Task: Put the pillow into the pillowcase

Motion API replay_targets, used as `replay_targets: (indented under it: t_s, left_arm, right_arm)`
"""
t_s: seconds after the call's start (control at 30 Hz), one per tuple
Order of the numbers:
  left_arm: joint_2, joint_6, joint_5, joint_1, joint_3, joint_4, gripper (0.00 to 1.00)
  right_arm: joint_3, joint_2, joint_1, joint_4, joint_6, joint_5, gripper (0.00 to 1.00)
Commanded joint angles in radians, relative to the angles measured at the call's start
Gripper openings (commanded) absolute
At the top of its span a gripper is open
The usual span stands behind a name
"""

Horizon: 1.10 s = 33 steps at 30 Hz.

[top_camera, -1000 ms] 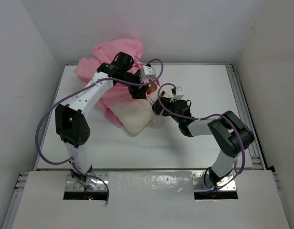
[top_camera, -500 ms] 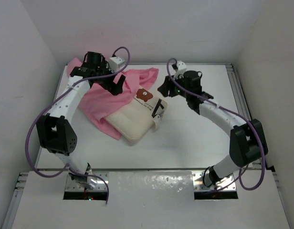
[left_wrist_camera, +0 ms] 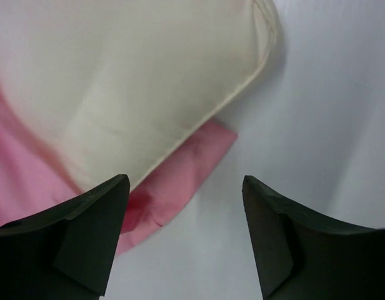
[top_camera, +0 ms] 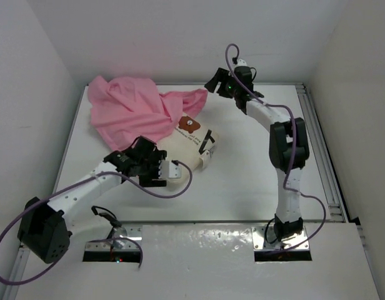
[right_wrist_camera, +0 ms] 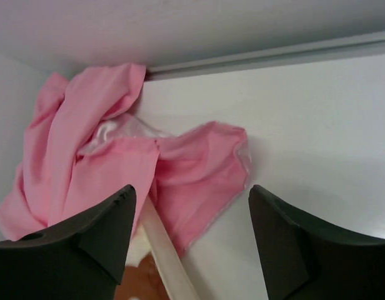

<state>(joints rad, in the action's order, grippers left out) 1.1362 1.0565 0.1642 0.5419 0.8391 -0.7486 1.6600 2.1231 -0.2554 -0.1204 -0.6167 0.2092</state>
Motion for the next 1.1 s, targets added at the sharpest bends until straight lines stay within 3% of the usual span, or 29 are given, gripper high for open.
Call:
replay_targets:
  t_s: [0.0, 0.13, 0.33, 0.37, 0.5, 0.57, 0.67, 0.7, 0.77, 0.83, 0.93, 1.07]
  left_arm:
    - [0.026, 0.145, -0.058, 0.012, -0.069, 0.290, 0.73]
    - [0.172, 0.175, -0.006, -0.011, -0.060, 0.282, 0.81]
    - [0.267, 0.301, 0.087, -0.030, -0.101, 0.198, 0.82]
    - [0.281, 0.325, 0.092, -0.028, -0.100, 0.184, 0.80]
    - [0.316, 0.376, 0.130, -0.065, -0.055, 0.092, 0.46]
    - [0.303, 0.444, 0.164, -0.092, -0.035, 0.011, 0.39]
    - [0.231, 0.502, 0.221, -0.126, -0.021, -0.049, 0.41]
    - [0.185, 0.510, 0.238, -0.132, -0.023, -0.054, 0.50]
    - [0.134, 0.565, 0.248, -0.143, -0.037, -0.078, 0.58]
    - [0.076, 0.614, 0.247, -0.143, -0.057, -0.103, 0.57]
    - [0.079, 0.648, 0.239, -0.129, -0.101, -0.130, 0.43]
    - [0.173, 0.577, 0.203, -0.092, -0.123, -0.023, 0.47]
  right_arm:
    - [0.115, 0.119, 0.008, -0.094, -0.217, -0.112, 0.72]
    - [0.221, 0.247, 0.019, -0.102, -0.400, -0.160, 0.74]
    - [0.181, 0.327, 0.015, -0.173, -0.508, -0.194, 0.74]
    - [0.178, 0.331, 0.015, -0.173, -0.511, -0.205, 0.74]
    - [0.175, 0.354, 0.018, -0.171, -0.535, -0.237, 0.74]
    - [0.181, 0.362, 0.016, -0.182, -0.540, -0.243, 0.73]
    - [0.202, 0.382, 0.012, -0.193, -0.557, -0.246, 0.72]
    - [0.210, 0.385, 0.010, -0.196, -0.564, -0.245, 0.72]
    - [0.213, 0.393, 0.007, -0.203, -0.572, -0.246, 0.72]
    - [0.211, 0.394, 0.002, -0.203, -0.577, -0.246, 0.72]
    - [0.193, 0.380, -0.002, -0.209, -0.577, -0.243, 0.72]
    - [0.156, 0.356, -0.010, -0.211, -0.545, -0.241, 0.72]
